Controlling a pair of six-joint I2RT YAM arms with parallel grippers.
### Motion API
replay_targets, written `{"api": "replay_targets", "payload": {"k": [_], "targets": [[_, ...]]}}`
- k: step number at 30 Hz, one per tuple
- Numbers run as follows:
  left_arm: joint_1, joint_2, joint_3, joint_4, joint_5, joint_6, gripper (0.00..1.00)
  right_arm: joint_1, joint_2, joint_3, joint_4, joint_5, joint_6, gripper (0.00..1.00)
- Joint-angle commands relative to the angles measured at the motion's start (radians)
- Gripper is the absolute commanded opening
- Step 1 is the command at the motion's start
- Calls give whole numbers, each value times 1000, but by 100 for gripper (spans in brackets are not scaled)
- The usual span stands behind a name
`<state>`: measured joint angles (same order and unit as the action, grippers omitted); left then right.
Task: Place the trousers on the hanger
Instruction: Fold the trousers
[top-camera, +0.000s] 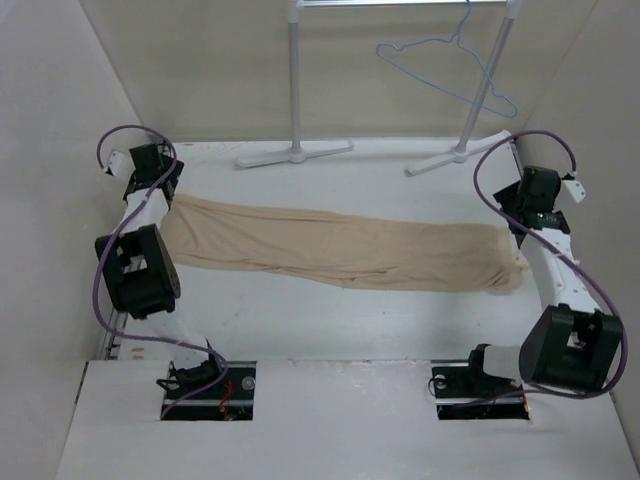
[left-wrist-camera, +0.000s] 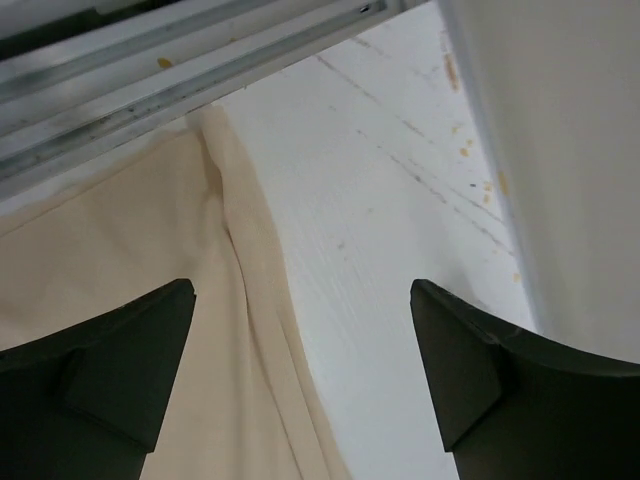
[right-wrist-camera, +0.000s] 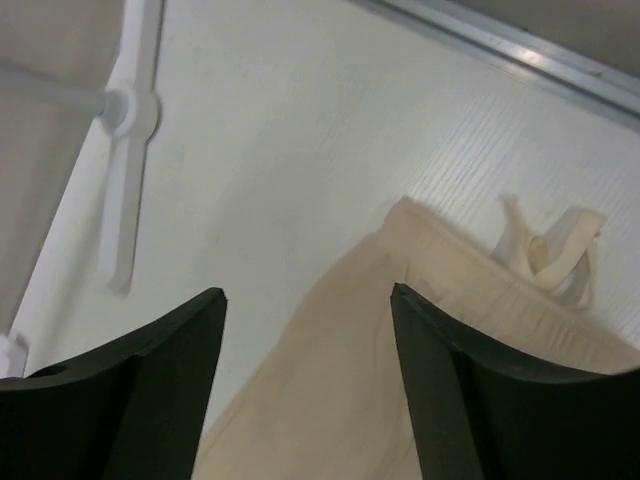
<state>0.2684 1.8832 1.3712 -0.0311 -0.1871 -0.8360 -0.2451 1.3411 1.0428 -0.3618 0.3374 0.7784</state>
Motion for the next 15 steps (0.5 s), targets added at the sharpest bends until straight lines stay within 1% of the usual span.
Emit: {"api": "replay_targets", "payload": {"k": [1,2,3,4,5,6,7,9,10,11,13,15], "targets": [[21,-214,-140,22,-20,20,88,95,-91,-91,23,23,19,71],[25,-260,-194,8,-17,14,86,130,-120,-122,27,19,19,61],[27,-309,-252,-7,-17,8,85,158,-152,-154,27,11,22,49],[24,-362,-309,-15,-15,3,83,178,-187,-188,24,9,28,31],[15,-419,-364,-15,-14,0,82,189,-227,-223,17,8,41,17],[-20,-473,-410,-16,-11,-5,80,194,-268,-259,6,3,53,11],[-74,-513,-441,-24,-18,-9,78,186,-308,-297,-3,-9,67,9],[-210,-570,-483,-59,-20,-21,75,119,-374,-357,-32,-55,79,10],[-279,-590,-495,-76,-26,-25,75,84,-407,-384,-52,-73,85,15],[-354,-608,-509,-90,-34,-28,74,44,-442,-410,-71,-80,88,24],[-488,-642,-534,-105,-38,-37,74,-34,-506,-455,-94,-86,84,44],[-591,-694,-570,-110,-37,-41,75,-125,-548,-480,-111,-109,79,59]]}}
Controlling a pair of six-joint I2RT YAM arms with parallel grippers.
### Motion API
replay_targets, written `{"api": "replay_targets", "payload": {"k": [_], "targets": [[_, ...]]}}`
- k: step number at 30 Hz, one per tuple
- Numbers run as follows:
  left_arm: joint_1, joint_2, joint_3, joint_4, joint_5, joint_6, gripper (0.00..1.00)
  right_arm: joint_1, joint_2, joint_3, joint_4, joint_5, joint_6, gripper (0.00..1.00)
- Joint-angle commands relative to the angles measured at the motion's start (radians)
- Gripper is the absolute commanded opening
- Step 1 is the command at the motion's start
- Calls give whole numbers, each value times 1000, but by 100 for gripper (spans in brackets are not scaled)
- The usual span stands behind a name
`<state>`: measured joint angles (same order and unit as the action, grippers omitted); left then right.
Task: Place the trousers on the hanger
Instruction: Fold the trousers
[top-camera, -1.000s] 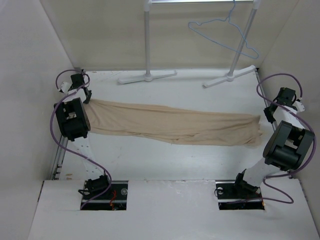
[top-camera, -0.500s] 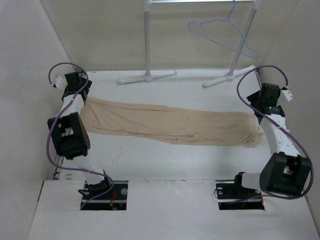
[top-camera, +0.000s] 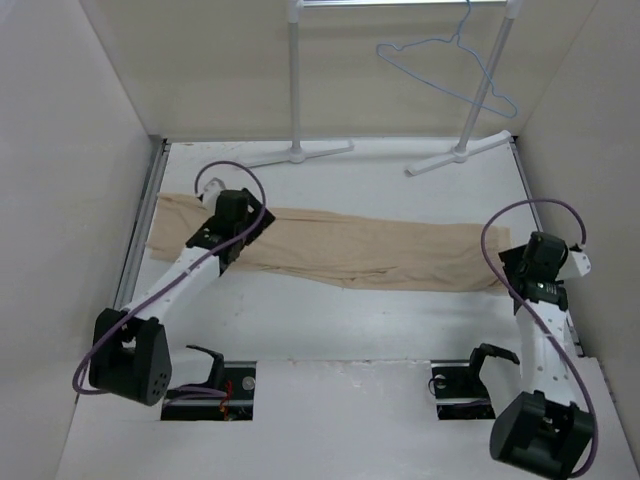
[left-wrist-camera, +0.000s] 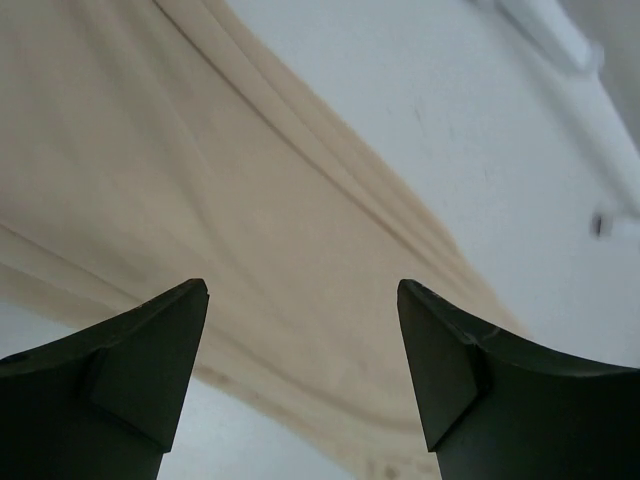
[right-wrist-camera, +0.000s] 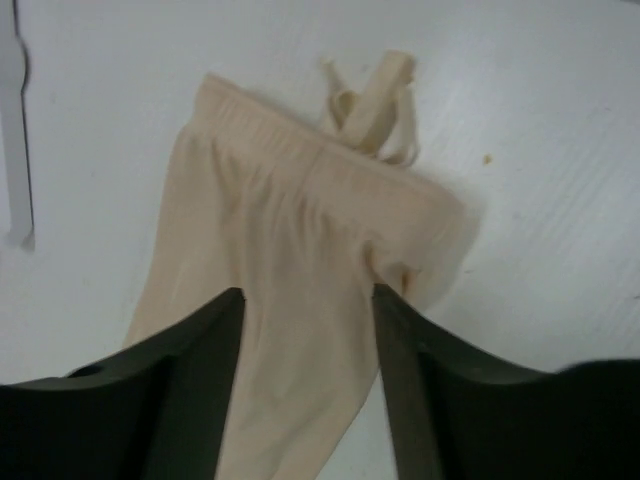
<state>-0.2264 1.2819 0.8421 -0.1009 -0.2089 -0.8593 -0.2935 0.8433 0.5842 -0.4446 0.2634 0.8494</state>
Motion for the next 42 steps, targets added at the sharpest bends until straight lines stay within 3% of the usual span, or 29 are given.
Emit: {"api": "replay_targets", "payload": {"k": [1,3,7,12,20,26,36,38,42], "targets": [[-134,-117,-57,-43,-11,-20,75,-113,-49,-30,-25,-47,1,64],[-191,-179,-98,-46,-4,-27,75,-169,12,-29,-5,-108,-18,71],[-257,-278,-162,-39,61,-29,76,-227,138,-12,69,-193,-38,74],[-316,-369,-233,-26,131,-24,76,-243,209,-6,122,-257,-35,80],[-343,-458,-321,-25,160,-23,76,-232,300,-6,89,-196,95,79],[-331,-464,-330,-22,177,-20,76,-172,208,-24,-12,-20,184,82],[-333,-444,-334,-19,180,-18,76,-166,462,43,93,-61,201,82],[-328,-446,-330,-25,180,-17,76,-152,480,61,89,-43,224,79],[-328,-443,-325,-23,172,-17,75,-108,497,86,57,17,258,53]]}}
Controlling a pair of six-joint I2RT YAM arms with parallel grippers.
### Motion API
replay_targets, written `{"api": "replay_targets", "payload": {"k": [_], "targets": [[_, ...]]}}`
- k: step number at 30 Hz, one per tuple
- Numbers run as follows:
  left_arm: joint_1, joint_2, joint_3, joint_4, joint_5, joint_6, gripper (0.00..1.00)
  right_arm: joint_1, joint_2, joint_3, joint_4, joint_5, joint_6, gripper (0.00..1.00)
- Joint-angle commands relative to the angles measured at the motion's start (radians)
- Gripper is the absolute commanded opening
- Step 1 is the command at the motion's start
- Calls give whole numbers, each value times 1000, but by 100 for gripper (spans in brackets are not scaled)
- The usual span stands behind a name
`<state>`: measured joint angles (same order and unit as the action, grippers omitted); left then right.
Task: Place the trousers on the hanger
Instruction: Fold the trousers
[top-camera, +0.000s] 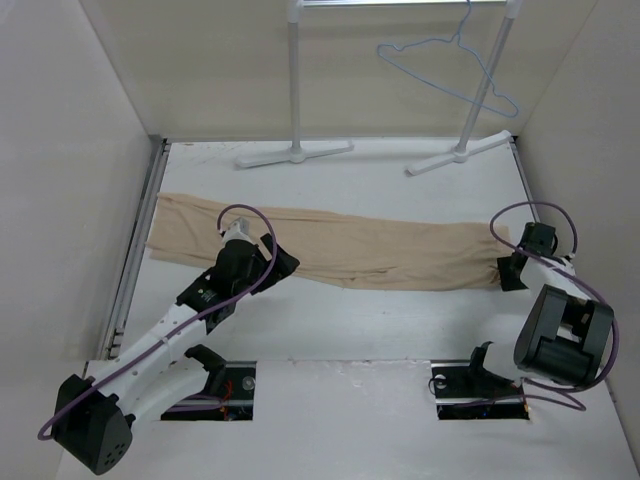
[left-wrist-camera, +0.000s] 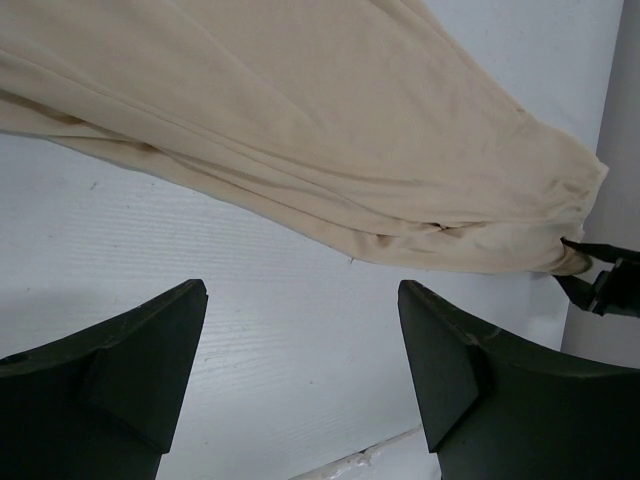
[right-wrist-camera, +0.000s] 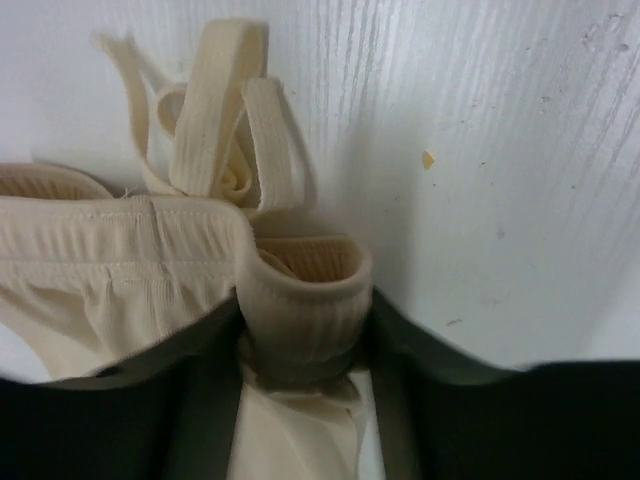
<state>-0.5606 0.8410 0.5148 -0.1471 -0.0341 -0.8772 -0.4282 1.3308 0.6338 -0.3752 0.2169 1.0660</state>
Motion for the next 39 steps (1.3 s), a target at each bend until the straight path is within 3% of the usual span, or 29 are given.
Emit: {"api": "replay_targets", "payload": {"k": [1,5,8,12,18,23,30,34,39], "targets": [[9,0,2,26,-4,1,75,41,19,49,-28,78,43,41],[38,-5,8,30,-12,6,75,71,36,70,-60,124,66,12],[72,-29,14,18,-6,18,74,73,-19,32,-28,130,71,2],[84,-56,17,-6,2,29,74,61,-184,32,-5,167,-41,1],[46,-11,100,-14,-6,27,74,-17,-361,171,-66,183,-201,1],[-32,110,279,-35,-33,38,74,-31,-481,271,-109,182,-267,1],[-150,273,621,-146,-142,73,76,-27,-525,417,-100,139,-348,1],[-99,265,749,-252,-193,101,78,96,-519,506,-97,136,-389,2],[107,161,752,-362,-167,119,79,345,-478,576,-91,194,-432,2]]}}
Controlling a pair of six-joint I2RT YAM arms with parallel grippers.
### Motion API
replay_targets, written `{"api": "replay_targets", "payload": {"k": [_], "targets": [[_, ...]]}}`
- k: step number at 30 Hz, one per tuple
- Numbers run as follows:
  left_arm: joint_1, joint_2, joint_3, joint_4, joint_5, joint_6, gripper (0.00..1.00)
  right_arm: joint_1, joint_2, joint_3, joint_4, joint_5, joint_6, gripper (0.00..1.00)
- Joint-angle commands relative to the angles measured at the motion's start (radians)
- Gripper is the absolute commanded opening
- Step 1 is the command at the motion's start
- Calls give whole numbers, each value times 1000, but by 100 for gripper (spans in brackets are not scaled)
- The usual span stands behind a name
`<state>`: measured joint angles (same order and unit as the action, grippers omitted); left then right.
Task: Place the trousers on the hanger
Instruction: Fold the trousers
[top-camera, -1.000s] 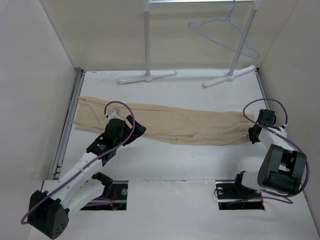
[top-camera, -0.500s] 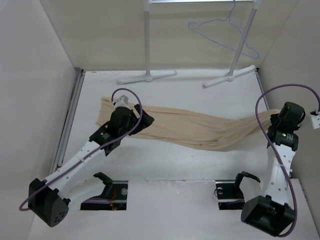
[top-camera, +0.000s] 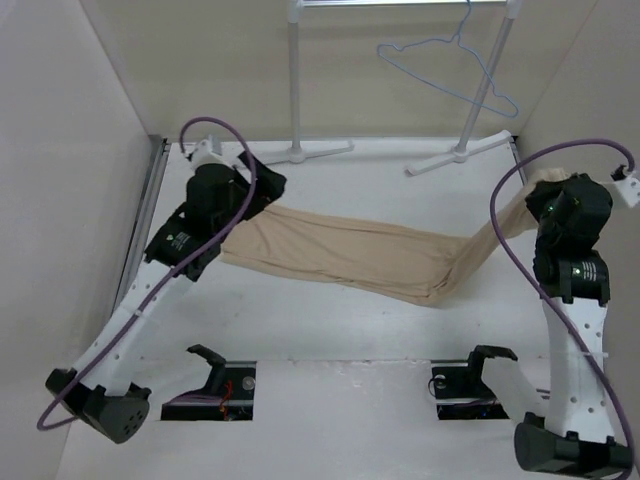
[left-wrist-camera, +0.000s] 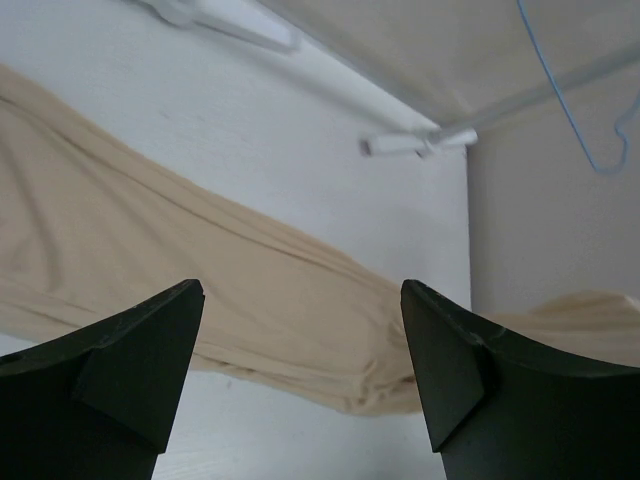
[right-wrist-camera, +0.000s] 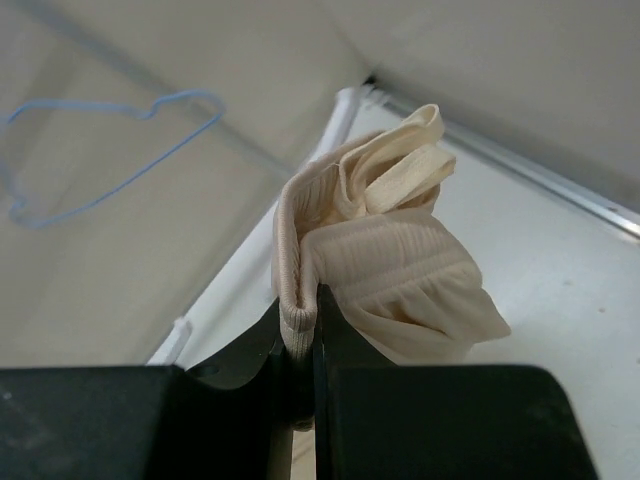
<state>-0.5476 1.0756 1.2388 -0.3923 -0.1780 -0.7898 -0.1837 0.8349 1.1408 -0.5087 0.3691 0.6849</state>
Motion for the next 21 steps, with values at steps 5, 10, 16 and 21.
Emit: {"api": "replay_targets", "payload": {"k": [5,10,16,21], "targets": [[322,-187,-39,-168,38,58,79,376,110,132,56,132,-38,2],[490,-255,-116,-168,86,58,80,644,271,233,96,238,-18,2],[625,-327,-209,-177,104,52,80,882,534,433,140,283,-10,2],[697,-373,-271,-191,112,50,80,1005,781,643,148,283,-19,2]]}}
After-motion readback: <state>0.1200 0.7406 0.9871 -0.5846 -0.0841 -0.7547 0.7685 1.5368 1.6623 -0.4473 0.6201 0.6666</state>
